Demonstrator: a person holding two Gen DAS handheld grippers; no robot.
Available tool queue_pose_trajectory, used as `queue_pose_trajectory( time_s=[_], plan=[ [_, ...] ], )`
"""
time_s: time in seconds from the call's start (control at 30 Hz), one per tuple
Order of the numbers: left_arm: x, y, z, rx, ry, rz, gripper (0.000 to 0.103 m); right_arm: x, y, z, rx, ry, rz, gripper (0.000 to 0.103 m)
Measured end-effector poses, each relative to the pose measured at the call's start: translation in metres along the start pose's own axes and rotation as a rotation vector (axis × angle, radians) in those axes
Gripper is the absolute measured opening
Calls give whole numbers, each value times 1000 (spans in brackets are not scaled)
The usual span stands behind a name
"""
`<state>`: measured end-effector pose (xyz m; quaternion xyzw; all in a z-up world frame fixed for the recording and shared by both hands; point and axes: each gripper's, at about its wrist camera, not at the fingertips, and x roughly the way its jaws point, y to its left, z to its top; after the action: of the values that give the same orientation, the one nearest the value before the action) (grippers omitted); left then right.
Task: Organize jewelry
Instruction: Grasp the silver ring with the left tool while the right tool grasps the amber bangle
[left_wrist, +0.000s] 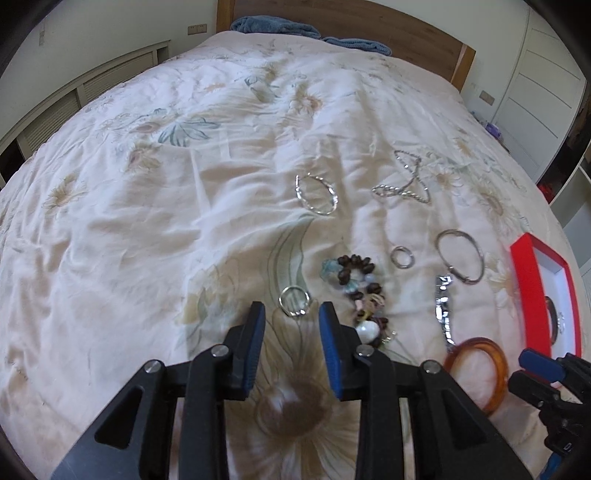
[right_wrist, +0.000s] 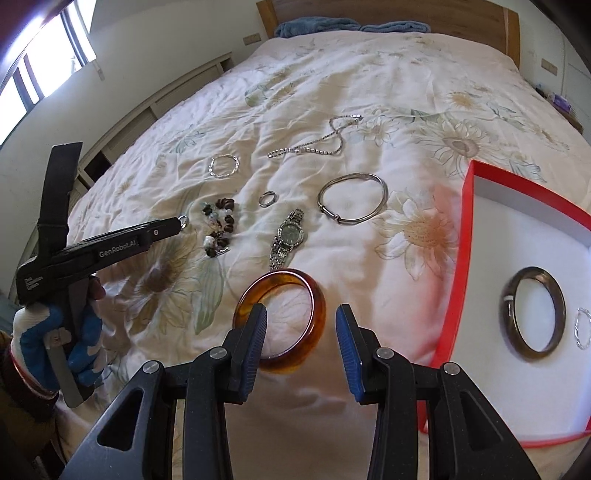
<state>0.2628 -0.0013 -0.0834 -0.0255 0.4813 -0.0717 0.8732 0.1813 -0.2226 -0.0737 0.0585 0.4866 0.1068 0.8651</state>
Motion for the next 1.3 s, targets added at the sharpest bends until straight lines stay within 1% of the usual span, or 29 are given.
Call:
queue_pose_trajectory(
  time_s=[0.27, 0.37, 0.57, 0.8, 0.87, 0.93, 1.1, 1.3],
  plan=[
    [15, 0, 3, 10, 1, -7, 29, 19, -1, 11, -13, 27, 9, 39],
    [19, 1, 3, 8, 2, -14, 29, 28, -1, 12, -22, 45, -2, 39],
    [24, 4, 1, -2, -1, -35, 29, 44, 0, 9, -34, 87, -11, 38],
    [24, 6, -1, -7, -17, -50, 27, 50, -1, 8, -44, 99, -15, 35],
    [25, 7, -1, -7, -21, -51, 25, 52, -1, 7, -48, 101, -19, 35],
    [25, 7, -2, -6, -26, -52, 23, 53, -1, 6, -54, 100, -26, 33],
    [25, 5, -3, 8, -39, -40, 18, 54, -1, 6, -61, 92, -34, 25],
    [21, 4, -4, 23, -50, -30, 17, 44, -2, 5, -48, 55, -32, 14]
  ],
)
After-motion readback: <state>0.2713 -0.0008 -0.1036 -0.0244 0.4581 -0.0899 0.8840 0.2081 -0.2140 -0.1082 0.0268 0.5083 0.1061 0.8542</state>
